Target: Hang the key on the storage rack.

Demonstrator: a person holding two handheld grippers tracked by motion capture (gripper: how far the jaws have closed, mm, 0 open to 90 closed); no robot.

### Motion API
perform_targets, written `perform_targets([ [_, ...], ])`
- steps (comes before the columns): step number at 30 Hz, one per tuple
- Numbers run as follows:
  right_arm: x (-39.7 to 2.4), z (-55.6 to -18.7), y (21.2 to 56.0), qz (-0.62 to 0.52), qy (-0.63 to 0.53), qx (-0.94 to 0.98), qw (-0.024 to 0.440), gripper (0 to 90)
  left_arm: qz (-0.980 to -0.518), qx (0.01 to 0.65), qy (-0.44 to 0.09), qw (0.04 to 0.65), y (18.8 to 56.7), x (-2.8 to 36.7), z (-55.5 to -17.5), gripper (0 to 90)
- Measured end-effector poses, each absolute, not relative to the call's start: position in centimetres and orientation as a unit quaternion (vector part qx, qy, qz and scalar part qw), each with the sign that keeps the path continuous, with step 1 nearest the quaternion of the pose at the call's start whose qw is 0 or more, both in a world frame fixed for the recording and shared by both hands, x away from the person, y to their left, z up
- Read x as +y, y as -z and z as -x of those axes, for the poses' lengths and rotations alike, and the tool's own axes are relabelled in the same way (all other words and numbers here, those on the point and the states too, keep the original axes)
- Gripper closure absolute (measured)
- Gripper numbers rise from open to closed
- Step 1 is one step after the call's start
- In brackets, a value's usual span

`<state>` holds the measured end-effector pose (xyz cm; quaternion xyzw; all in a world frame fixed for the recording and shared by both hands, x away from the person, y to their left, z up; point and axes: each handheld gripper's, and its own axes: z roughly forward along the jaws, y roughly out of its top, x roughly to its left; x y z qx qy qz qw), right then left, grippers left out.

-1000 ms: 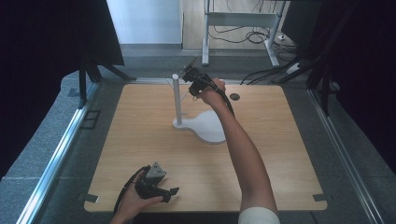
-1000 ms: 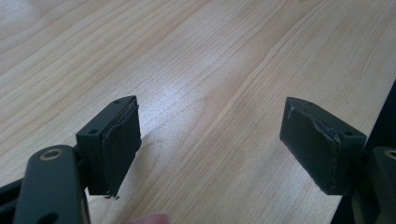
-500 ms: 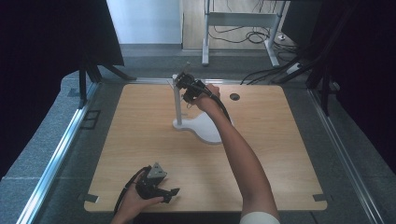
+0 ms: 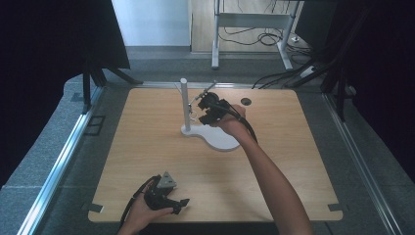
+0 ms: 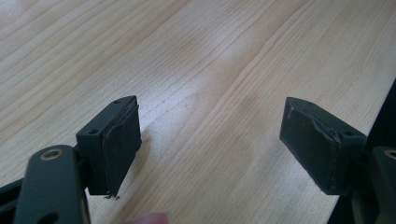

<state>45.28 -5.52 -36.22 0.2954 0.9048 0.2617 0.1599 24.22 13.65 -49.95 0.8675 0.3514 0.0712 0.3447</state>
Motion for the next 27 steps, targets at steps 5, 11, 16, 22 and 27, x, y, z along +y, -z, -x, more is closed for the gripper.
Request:
perform_targets([
  [5,-8.6,-42.6,36.9,-0.301,-0.283,0.897,0.155,55.5,-0.865,0.355,-0.074,0.347,49.8,13.7,-24.1,20.8],
  [11,-12.0,-39.9,37.8,-0.306,-0.304,0.889,0.153,54.4,-0.862,0.36,-0.076,0.349,49.5,13.9,-24.1,20.8],
  [16,-14.4,-38.0,38.9,-0.311,-0.315,0.884,0.148,54.0,-0.861,0.363,-0.076,0.349,49.6,13.9,-24.1,20.8],
  [22,-16.4,-35.8,40.2,-0.302,-0.33,0.88,0.157,53.5,-0.864,0.36,-0.076,0.343,49.8,13.7,-24.2,20.8],
  [27,-17.9,-33.6,41.7,-0.295,-0.343,0.877,0.158,52.6,-0.862,0.365,-0.076,0.343,50.0,13.6,-24.2,20.8],
])
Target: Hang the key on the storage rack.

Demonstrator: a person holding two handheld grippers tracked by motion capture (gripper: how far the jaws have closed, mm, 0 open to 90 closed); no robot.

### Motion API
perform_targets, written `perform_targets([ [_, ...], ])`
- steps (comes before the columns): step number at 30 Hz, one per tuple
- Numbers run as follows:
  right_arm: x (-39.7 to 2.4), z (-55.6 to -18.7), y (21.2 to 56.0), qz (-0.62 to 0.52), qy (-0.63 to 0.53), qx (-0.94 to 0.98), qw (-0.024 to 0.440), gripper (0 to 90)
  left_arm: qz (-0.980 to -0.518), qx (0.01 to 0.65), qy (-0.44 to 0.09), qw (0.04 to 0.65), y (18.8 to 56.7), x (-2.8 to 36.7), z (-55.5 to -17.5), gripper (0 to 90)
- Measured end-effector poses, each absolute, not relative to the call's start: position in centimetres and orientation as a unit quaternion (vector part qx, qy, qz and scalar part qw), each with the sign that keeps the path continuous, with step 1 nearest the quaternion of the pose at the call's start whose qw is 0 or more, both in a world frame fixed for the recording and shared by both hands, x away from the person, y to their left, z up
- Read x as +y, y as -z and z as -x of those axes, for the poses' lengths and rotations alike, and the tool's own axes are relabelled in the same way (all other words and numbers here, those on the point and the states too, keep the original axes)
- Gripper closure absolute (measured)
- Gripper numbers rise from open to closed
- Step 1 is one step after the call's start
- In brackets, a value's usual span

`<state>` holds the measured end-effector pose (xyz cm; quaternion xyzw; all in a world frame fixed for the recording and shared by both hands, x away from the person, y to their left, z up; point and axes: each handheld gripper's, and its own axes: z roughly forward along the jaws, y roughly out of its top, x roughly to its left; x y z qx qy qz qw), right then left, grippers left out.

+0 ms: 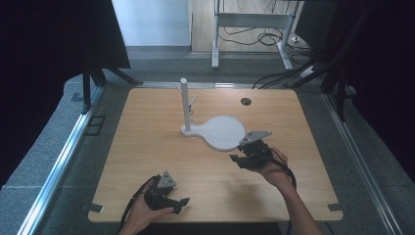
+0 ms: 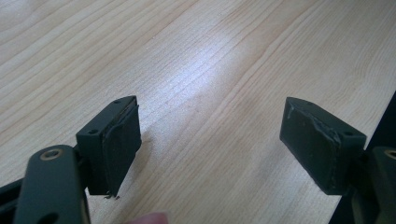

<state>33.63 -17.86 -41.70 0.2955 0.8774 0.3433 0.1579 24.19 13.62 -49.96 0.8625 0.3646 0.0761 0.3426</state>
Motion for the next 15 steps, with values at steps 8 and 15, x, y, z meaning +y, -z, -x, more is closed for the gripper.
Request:
perform_targets([
  [8,-19.5,-32.4,43.3,-0.311,-0.36,0.867,0.15,51.4,-0.861,0.37,-0.079,0.34,50.1,13.4,-24.2,20.8],
  [15,-20.1,-32.2,45.1,-0.329,-0.353,0.862,0.156,45.7,-0.864,0.367,-0.076,0.336,50.3,13.1,-24.2,20.7],
])
